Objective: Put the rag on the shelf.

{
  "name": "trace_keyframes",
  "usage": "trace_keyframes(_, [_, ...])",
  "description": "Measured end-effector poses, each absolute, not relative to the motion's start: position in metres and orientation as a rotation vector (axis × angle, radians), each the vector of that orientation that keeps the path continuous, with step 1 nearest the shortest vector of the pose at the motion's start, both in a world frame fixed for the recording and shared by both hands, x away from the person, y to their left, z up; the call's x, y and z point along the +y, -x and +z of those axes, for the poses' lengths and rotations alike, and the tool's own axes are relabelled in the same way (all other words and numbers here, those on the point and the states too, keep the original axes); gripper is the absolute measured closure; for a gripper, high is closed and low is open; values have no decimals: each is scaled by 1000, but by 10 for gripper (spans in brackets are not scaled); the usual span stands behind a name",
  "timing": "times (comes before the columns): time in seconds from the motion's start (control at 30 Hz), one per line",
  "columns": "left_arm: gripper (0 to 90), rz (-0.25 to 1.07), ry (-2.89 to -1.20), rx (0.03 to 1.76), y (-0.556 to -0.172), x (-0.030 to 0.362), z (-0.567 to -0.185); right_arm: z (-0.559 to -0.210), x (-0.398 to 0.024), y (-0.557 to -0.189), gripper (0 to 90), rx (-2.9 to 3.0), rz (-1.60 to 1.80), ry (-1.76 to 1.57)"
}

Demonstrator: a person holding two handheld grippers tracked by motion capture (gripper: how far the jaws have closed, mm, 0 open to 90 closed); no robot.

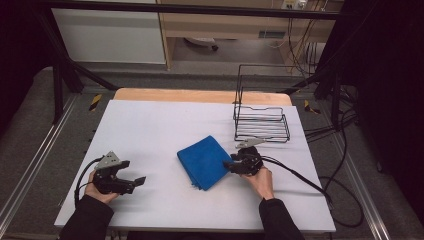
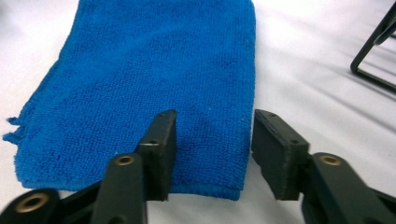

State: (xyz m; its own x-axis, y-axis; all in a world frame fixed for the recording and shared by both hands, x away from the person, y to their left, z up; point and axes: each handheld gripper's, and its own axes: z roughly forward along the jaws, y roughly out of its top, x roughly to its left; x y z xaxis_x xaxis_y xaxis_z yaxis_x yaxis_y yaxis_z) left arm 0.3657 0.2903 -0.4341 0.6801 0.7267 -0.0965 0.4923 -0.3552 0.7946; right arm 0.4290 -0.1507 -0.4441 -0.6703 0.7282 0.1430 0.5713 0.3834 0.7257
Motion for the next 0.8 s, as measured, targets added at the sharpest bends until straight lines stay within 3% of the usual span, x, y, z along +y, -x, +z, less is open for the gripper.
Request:
trace_keyframes(0.23, [80, 343, -2029, 940, -366, 290, -434, -448, -151, -437, 696, 2482, 1134, -1191])
trace_keyframes(0.47, [80, 344, -2031, 937, -365, 290, -434, -448, -153, -439, 754, 2505, 1126, -1208])
trace_keyframes(0.57, [80, 343, -2031, 937, -366, 290, -434, -447, -154, -439, 833, 2522, 1128, -1235])
trace_keyframes(0.8, [80, 344, -2031, 938, -366, 290, -434, -445, -154, -435, 867, 2503, 1130, -1268])
